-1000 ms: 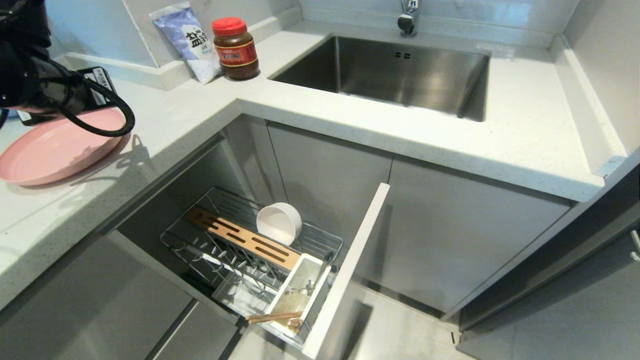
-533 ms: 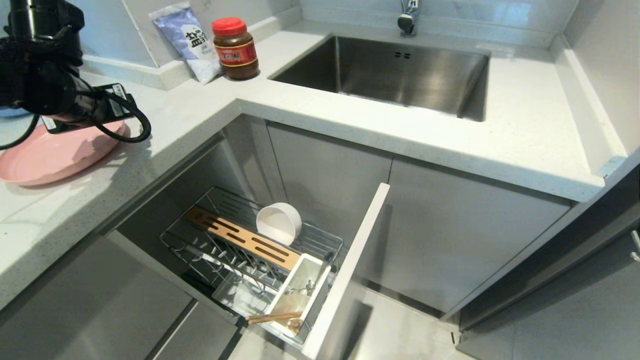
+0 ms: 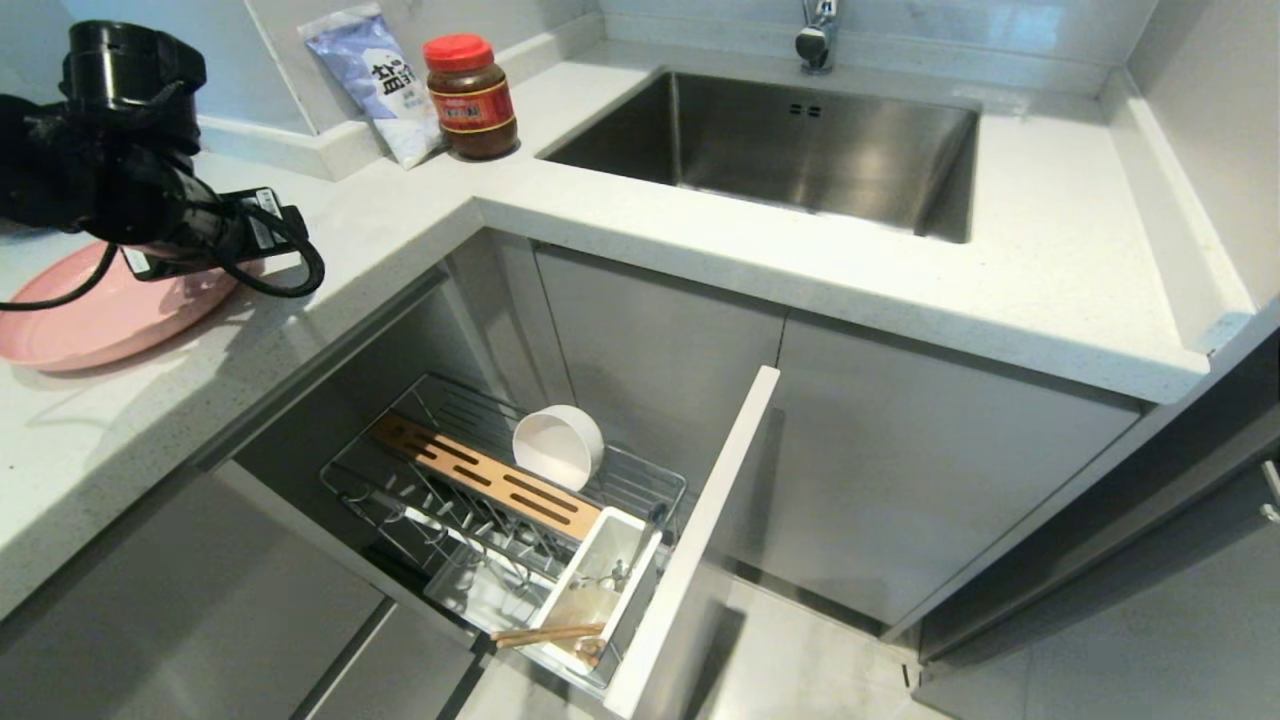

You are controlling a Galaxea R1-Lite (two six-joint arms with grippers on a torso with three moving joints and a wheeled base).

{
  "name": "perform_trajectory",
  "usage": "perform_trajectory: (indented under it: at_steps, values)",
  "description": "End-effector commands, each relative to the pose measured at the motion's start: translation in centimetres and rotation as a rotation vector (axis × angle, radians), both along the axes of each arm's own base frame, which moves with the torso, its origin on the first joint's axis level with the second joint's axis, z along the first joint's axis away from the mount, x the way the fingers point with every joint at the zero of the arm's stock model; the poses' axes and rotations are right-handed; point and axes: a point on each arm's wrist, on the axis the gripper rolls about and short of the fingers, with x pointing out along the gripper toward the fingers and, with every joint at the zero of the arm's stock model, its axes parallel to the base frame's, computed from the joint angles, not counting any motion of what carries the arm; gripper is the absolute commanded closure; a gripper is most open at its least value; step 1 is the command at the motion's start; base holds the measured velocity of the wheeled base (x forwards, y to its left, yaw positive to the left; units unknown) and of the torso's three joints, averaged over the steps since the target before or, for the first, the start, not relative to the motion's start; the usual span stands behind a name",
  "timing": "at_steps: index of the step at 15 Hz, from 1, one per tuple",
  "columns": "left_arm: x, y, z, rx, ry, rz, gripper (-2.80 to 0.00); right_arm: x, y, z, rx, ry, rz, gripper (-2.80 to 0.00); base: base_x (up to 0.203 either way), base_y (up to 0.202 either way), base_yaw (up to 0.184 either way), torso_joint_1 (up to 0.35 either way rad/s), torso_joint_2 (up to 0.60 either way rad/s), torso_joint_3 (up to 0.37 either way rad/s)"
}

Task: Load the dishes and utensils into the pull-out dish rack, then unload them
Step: Pick up the plate and place it in the cupboard

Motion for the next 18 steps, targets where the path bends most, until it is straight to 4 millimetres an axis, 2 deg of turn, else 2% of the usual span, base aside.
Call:
perform_trajectory:
  at_steps: [1,9,10,18]
  values:
    - [0.18,0.05,-0.19,0.000,0.006,0.004,-2.80,-0.01,0.00,-0.03,0.000,-0.002,0.000,0.00,0.000,0.000,0.000,0.000,0.00,0.000]
    - [0.37,0.31,-0.36,-0.001,0.010,0.010,-2.80,-0.01,0.00,-0.02,0.000,-0.002,0.000,0.00,0.000,0.000,0.000,0.000,0.00,0.000]
    - [0.38,0.31,-0.40,-0.001,0.012,0.009,0.00,-0.01,0.00,-0.04,0.000,-0.001,0.000,0.00,0.000,0.000,0.000,0.000,0.00,0.000]
    - [0.12,0.30,-0.07,-0.003,0.001,0.006,0.00,-0.01,0.00,-0.03,0.000,-0.002,0.000,0.00,0.000,0.000,0.000,0.000,0.00,0.000]
